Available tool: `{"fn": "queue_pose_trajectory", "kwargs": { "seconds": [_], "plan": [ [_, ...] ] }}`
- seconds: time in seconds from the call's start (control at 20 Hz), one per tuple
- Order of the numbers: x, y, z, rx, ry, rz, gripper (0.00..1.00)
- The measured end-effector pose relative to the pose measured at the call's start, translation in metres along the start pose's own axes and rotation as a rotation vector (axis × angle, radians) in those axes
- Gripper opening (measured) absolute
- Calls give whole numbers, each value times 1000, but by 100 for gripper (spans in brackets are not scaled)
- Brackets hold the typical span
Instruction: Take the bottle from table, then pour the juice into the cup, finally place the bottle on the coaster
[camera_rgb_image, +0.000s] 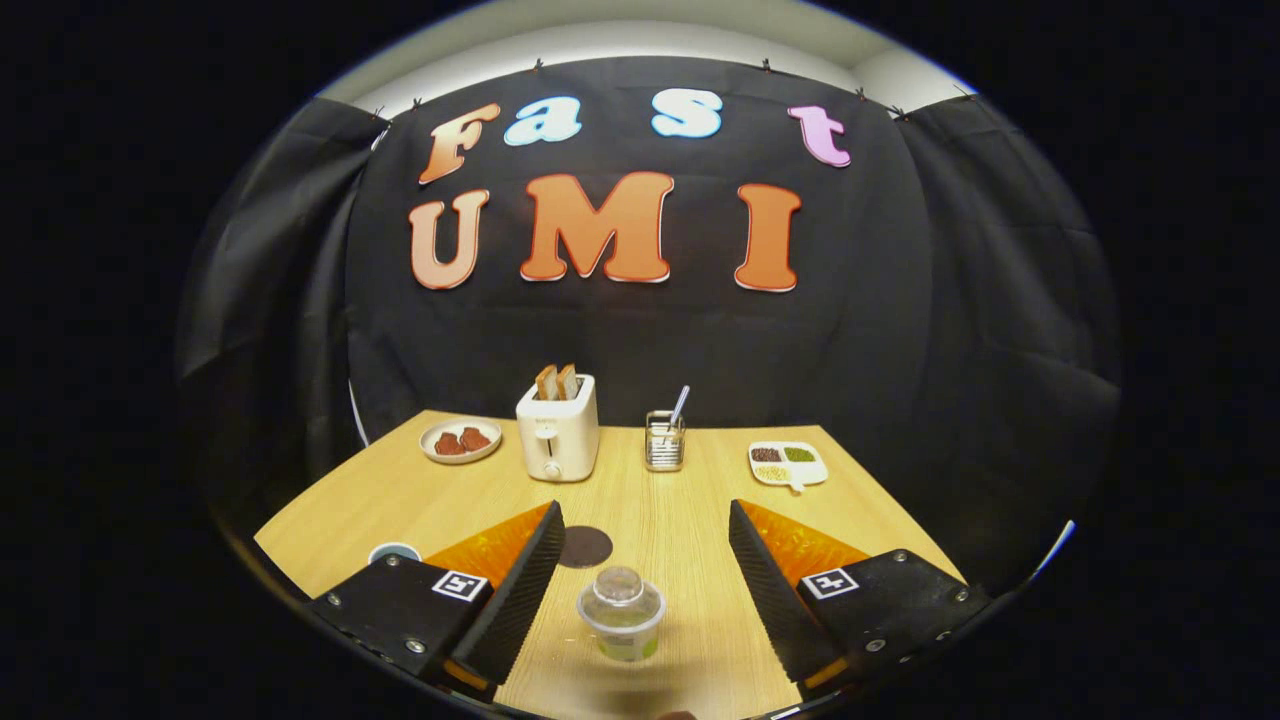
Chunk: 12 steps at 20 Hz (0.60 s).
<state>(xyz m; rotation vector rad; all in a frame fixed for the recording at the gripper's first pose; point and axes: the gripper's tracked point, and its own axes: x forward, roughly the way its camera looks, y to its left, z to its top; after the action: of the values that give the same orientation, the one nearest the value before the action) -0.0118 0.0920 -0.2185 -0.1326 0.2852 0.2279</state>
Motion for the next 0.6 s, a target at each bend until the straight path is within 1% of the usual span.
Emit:
{"fn": "queue_pose_trajectory", "kwargs": {
  "seconds": [0.25, 0.4, 0.6],
  "plan": [
    [14, 7, -43, 13, 84, 19, 98],
    [19, 6, -62, 19, 129, 4, 98],
    [27, 9, -87, 25, 179, 9, 98]
  ]
}}
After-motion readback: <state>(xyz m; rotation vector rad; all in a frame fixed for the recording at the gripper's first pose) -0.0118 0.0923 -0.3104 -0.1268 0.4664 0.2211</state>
